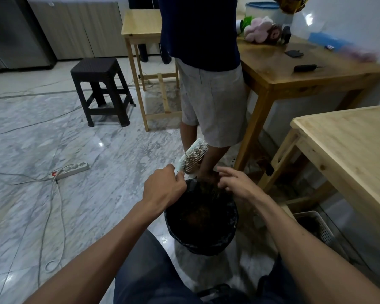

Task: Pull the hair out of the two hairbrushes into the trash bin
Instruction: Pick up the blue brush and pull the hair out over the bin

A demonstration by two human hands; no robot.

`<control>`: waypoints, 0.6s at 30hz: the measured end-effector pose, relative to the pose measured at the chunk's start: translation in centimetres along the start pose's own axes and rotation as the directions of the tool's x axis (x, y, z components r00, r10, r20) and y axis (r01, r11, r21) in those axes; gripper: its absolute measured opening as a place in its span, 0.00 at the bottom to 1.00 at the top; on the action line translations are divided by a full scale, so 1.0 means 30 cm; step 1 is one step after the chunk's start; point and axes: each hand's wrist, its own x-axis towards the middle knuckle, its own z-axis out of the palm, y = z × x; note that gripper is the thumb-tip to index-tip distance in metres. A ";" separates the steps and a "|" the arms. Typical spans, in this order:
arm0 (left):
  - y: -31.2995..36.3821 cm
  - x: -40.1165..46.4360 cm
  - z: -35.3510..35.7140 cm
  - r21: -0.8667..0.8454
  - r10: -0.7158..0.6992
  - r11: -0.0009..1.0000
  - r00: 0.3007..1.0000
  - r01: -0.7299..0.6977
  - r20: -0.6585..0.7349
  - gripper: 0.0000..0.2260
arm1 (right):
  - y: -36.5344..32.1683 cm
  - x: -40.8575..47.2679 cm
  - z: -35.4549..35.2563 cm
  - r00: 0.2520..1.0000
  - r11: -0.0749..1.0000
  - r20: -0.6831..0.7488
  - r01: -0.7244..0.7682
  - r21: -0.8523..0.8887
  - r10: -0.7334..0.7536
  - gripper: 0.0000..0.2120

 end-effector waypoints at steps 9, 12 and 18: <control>0.009 -0.006 -0.008 -0.063 0.054 0.997 0.993 -0.047 0.109 0.05 | -0.044 -0.010 0.074 0.984 0.968 -0.096 0.164 0.192 -0.148 0.03; -0.011 -0.004 -0.019 -0.112 0.012 0.994 0.993 0.001 0.117 0.06 | -0.029 -0.010 0.050 0.977 0.989 -0.205 0.079 0.121 -0.053 0.06; -0.019 0.005 -0.035 -0.189 -0.022 0.981 0.996 0.038 0.086 0.07 | 0.023 -0.023 0.005 0.959 0.992 -0.254 -0.125 0.008 0.123 0.05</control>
